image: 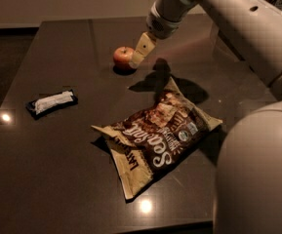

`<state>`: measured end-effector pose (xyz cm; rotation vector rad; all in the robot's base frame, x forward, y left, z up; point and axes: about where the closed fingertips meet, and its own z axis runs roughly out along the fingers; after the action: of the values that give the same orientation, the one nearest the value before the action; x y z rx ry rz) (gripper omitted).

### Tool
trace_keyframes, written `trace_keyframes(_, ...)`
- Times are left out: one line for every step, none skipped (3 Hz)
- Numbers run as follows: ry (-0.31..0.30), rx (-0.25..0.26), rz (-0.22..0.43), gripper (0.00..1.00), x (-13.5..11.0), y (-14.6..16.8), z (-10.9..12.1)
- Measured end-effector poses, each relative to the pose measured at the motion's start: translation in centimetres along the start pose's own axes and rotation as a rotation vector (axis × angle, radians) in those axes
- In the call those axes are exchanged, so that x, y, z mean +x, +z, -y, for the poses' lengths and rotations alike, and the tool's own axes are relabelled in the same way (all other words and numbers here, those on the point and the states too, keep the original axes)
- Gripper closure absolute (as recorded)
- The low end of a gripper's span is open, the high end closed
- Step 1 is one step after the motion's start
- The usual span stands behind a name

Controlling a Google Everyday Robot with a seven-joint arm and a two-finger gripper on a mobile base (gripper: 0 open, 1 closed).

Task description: Move apple near brown chip bag

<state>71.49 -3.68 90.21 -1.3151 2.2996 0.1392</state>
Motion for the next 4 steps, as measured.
trace_keyframes(0.012, -0.015, -0.021, 0.0, -1.9, 2.1, -0.2)
trace_keyframes(0.011, -0.034, -0.046, 0.0, -3.1, 3.6, -0.9)
trace_keyframes(0.004, -0.052, -0.069, 0.0, -4.2, 4.8, -1.7)
trace_keyframes(-0.003, -0.067, -0.089, 0.0, -4.8, 5.6, -2.3)
